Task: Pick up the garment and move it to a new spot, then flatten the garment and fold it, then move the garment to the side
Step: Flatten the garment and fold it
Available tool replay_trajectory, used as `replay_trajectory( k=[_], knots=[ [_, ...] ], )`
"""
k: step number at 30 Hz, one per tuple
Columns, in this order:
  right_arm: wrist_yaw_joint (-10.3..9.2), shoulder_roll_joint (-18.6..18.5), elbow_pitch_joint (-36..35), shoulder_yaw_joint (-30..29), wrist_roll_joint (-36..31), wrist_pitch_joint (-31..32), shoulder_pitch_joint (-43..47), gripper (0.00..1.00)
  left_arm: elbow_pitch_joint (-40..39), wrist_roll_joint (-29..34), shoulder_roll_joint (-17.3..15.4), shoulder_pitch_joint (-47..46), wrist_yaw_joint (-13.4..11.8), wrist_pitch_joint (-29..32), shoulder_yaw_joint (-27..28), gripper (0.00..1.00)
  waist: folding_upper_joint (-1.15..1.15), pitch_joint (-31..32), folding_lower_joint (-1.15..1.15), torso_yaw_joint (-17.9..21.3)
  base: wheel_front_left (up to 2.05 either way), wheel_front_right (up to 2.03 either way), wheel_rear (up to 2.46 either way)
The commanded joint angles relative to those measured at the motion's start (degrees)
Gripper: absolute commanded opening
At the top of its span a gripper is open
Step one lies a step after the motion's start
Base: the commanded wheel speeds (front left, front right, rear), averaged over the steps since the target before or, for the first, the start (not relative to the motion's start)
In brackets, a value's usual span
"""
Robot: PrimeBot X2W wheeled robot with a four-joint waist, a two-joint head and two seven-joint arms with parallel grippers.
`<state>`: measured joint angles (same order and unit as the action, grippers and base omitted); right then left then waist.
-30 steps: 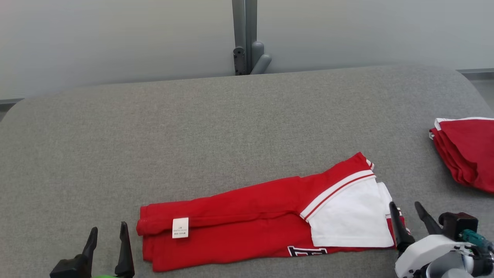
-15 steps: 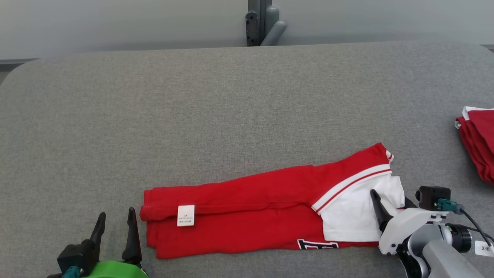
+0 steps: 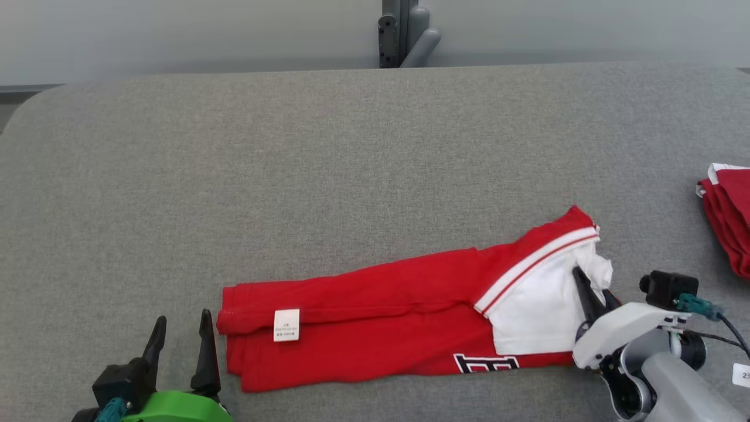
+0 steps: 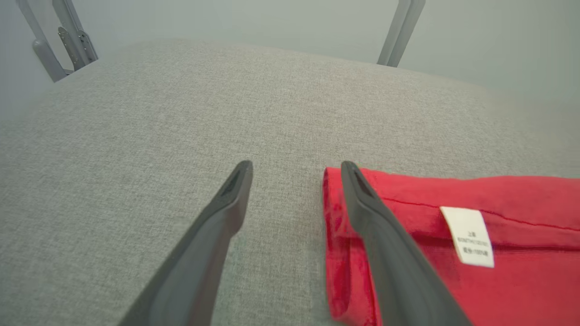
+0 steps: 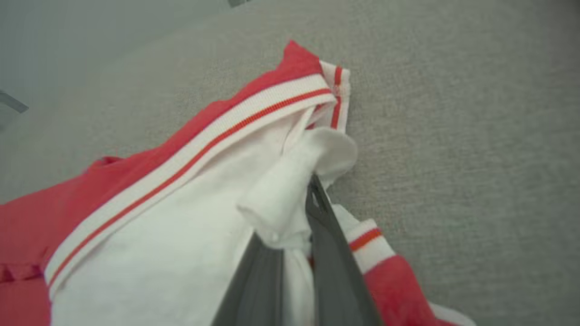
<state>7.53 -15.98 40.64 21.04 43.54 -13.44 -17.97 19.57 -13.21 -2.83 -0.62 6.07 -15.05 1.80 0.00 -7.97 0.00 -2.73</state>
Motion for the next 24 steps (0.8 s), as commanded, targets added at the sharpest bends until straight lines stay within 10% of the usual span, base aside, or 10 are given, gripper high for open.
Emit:
replay_trajectory(
  k=[1, 13, 24],
  knots=[
    [-0.09, -0.3, -1.7, 0.4, 0.8, -0.6, 0.2, 0.0, 0.0, 0.0, -0.2, -0.2, 0.2, -0.1, -0.1, 1.0, 0.0, 0.5, 0.0, 0.0, 0.0, 0.0, 0.0],
    [-0.05, -2.7, -28.9, 18.2, 8.4, 5.5, 0.2, 0.0, 0.1, -0.4, -0.2, -0.2, 0.5, -0.1, -4.7, 1.0, 0.0, 2.5, 0.0, -3.9, 0.0, 0.0, 0.0],
    [-0.05, 7.8, -19.7, 30.9, 7.3, 11.0, -10.3, 0.0, 1.3, -1.4, -0.1, -2.9, 0.9, -0.1, -11.0, 1.0, 0.0, 1.5, 0.0, -14.4, 0.0, 0.0, 0.0]
  ],
)
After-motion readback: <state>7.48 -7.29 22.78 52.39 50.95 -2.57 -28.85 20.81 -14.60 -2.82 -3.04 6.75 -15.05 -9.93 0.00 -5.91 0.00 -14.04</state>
